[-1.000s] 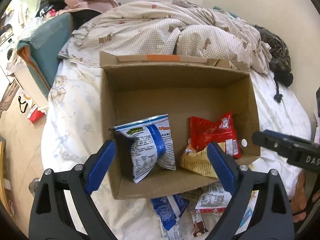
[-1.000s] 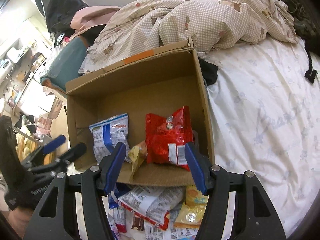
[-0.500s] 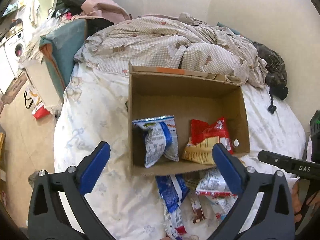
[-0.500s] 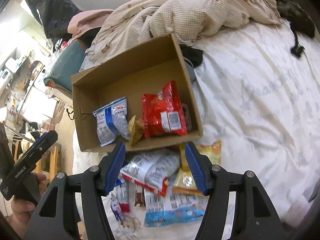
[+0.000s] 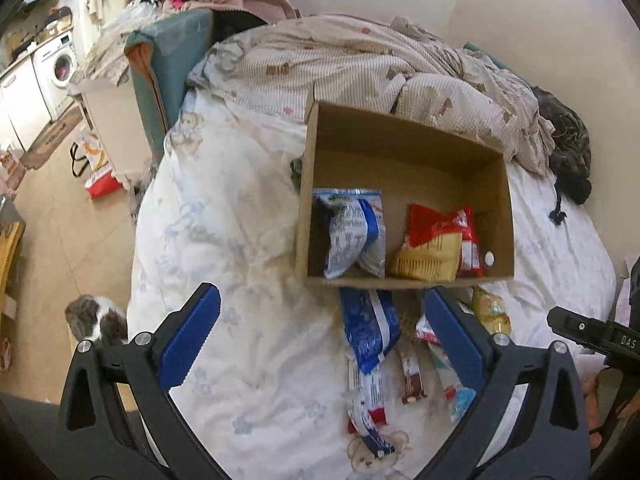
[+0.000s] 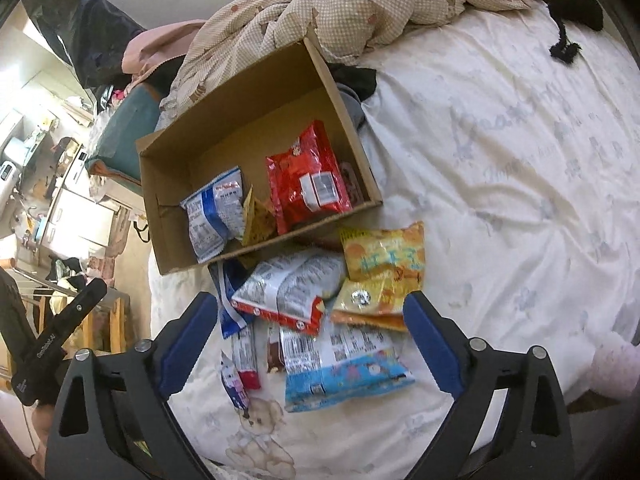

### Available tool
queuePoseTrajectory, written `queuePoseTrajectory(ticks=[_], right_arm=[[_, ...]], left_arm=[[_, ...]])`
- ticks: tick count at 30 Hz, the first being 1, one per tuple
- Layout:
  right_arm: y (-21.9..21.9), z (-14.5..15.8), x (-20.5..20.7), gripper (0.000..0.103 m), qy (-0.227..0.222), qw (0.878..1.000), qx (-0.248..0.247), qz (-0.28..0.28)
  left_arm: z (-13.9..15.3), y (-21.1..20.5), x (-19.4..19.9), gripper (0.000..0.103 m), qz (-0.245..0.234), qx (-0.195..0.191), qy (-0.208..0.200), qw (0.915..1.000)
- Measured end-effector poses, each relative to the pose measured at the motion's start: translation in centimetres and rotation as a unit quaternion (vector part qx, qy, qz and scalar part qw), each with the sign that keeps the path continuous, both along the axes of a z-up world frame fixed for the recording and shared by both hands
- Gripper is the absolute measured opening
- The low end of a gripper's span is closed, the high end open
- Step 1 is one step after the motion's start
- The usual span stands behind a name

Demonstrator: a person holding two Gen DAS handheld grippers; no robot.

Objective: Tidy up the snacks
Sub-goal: 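Reach the left gripper to the blue-white stick packets while the right gripper reaches the yellow chip bag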

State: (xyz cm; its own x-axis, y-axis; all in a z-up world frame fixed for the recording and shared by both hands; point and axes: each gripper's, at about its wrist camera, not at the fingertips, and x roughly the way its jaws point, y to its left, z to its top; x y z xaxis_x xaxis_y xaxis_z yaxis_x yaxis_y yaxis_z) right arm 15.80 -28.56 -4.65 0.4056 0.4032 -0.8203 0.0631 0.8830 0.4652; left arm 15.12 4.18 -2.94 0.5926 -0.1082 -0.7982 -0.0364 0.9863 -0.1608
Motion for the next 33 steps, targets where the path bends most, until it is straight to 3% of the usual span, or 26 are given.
queuePoseTrajectory(ticks=[12,16,20,22,25,27,30,31,32,33], right_arm=[[-0.6,-0.5,-1.5,0.097,0.008,1.0,-0.016,-0.01],[-0.7,-0.7,-1.6,0.097,0.014,1.0,-0.011,-0.016],[-0.8,-0.8,-1.5,0.097,0.015,1.0,-0.014,-0.018],[-0.9,-0.9,-1.5,0.097,0.017,1.0,-0.012,-0.02],[-1.0,-0.7,-1.4,0.097,0.014,1.0,-0.002,-0.024],[-1.1,-0.5,-1.4,0.097,0.009,1.0,-0.001,-0.025],[-1.3,-0.6,-1.4,0.097,0.011,0.999,0.001,-0.03],[-1.4,-0.7,-1.4,0.097,0.014,0.999,0.004,-0.032],[-1.6,-0.9,-1.3,0.097,0.016,0.999,0.006,-0.036],[-1.9,-1.0,-1.3,0.097,0.019,0.999,0.009,-0.042]], left_arm=[[-4.4,-0.7,-0.6,0.101,-0.003,0.006,0.096,0.9953],[-7.7,-2.0,-0.8,0.099,-0.024,-0.009,0.163,0.9864],[-11.6,-3.6,-1.7,0.067,-0.038,-0.025,0.231,0.9719],[-12.9,-4.5,-2.1,0.061,-0.049,-0.042,0.257,0.9644],[-13.2,-5.7,-2.5,0.057,-0.066,-0.052,0.256,0.963],[-13.5,-6.4,-2.6,0.033,-0.077,-0.03,0.259,0.9623],[-14.4,-5.9,-2.7,0.029,-0.063,-0.038,0.288,0.9547],[-14.3,-5.6,-2.9,0.025,-0.057,-0.048,0.289,0.9543],[-14.1,-5.6,-3.0,0.013,-0.06,-0.045,0.289,0.9544],[-13.9,-5.7,-3.1,0.013,-0.065,-0.041,0.287,0.9549]])
